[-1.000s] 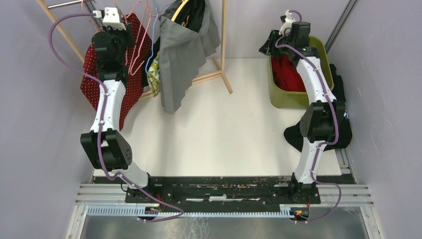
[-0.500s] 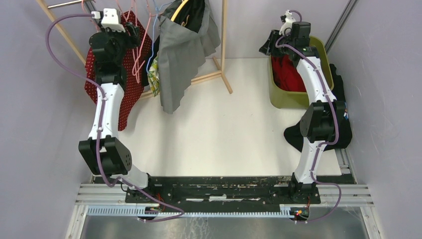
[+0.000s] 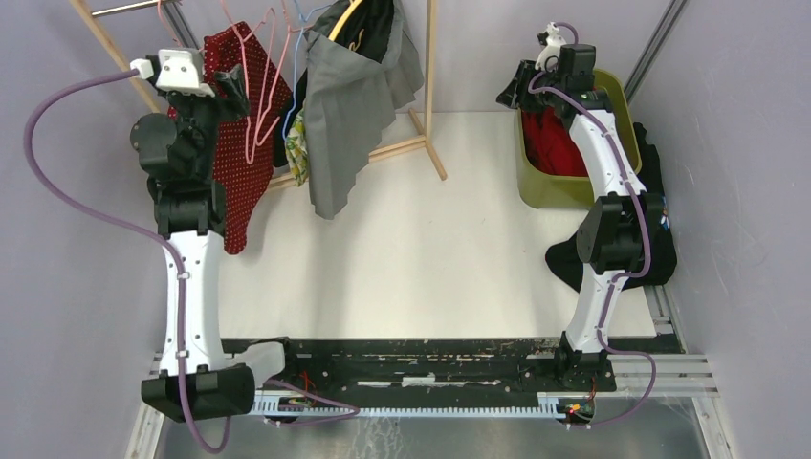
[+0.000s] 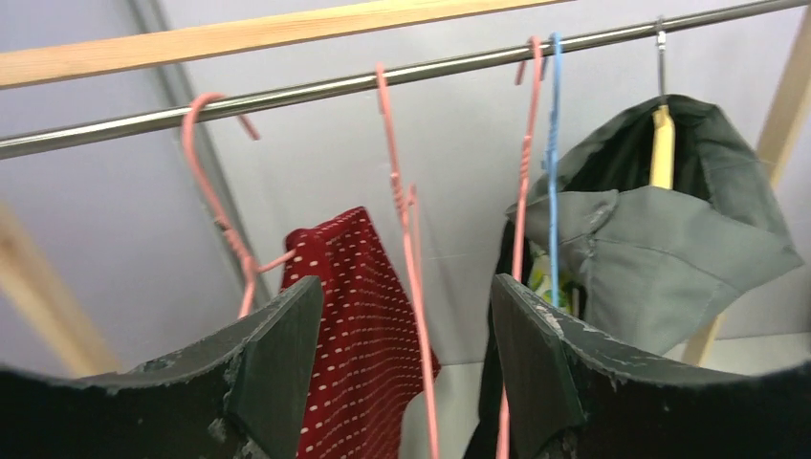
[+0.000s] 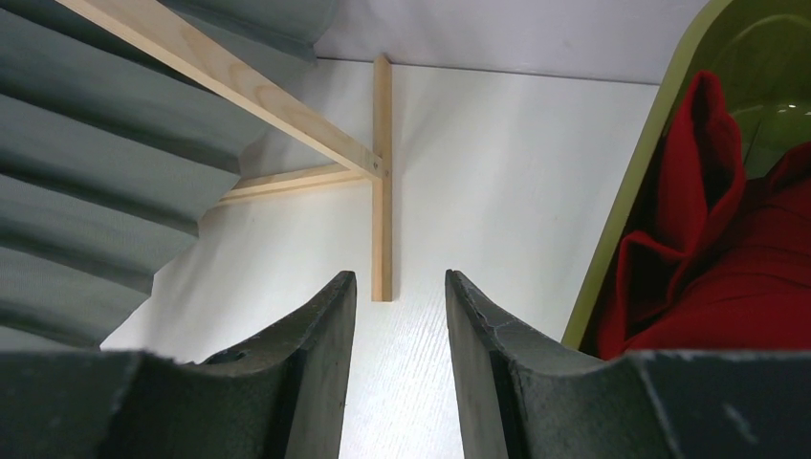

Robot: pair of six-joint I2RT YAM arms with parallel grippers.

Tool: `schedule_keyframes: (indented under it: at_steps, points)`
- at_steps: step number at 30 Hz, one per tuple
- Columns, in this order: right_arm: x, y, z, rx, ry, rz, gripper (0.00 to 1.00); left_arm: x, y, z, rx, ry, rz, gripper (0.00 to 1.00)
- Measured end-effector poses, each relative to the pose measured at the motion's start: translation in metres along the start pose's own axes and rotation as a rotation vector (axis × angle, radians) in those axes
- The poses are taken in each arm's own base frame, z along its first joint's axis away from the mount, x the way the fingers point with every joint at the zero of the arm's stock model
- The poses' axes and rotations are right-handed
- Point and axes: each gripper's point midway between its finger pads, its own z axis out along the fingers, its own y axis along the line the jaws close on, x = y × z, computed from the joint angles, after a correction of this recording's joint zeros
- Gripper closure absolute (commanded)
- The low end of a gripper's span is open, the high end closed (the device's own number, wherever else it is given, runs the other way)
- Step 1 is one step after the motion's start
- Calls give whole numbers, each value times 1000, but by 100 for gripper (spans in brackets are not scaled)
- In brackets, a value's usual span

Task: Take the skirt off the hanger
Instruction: Place the hanger at the clothesline, then pick up the hanger from the clothesline.

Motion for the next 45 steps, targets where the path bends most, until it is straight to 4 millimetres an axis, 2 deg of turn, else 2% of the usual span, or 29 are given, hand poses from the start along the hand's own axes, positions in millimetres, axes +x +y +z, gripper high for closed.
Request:
schedule_keyframes:
  at_steps: [2,5,11,15,18,26,32,34,38,45]
  points:
    - [0,1,0,-3,1,2,55,-3,9,-9,-42,3,21,34]
    - [-1,2,0,-11,-4,6,55,5,27,-9,-101,29,39,38]
    - [-3,5,0,-24,-8,13,56,41,60,20,-166,128,51,41]
    - [-3,7,2,-39,-15,22,57,57,81,38,-195,169,53,41]
    - [-3,9,3,-48,-16,34,57,68,91,44,-203,190,54,41]
    - [2,5,11,-55,-10,55,57,101,100,49,-191,252,42,43]
    - [5,0,14,-49,-3,66,56,120,100,51,-166,279,33,80]
    - [4,-3,13,-45,-5,68,57,126,100,54,-156,285,29,96]
    - [3,-8,11,-38,-9,71,58,132,98,62,-132,280,26,97]
    - [3,-8,11,-39,-8,72,58,127,95,70,-113,265,-22,97]
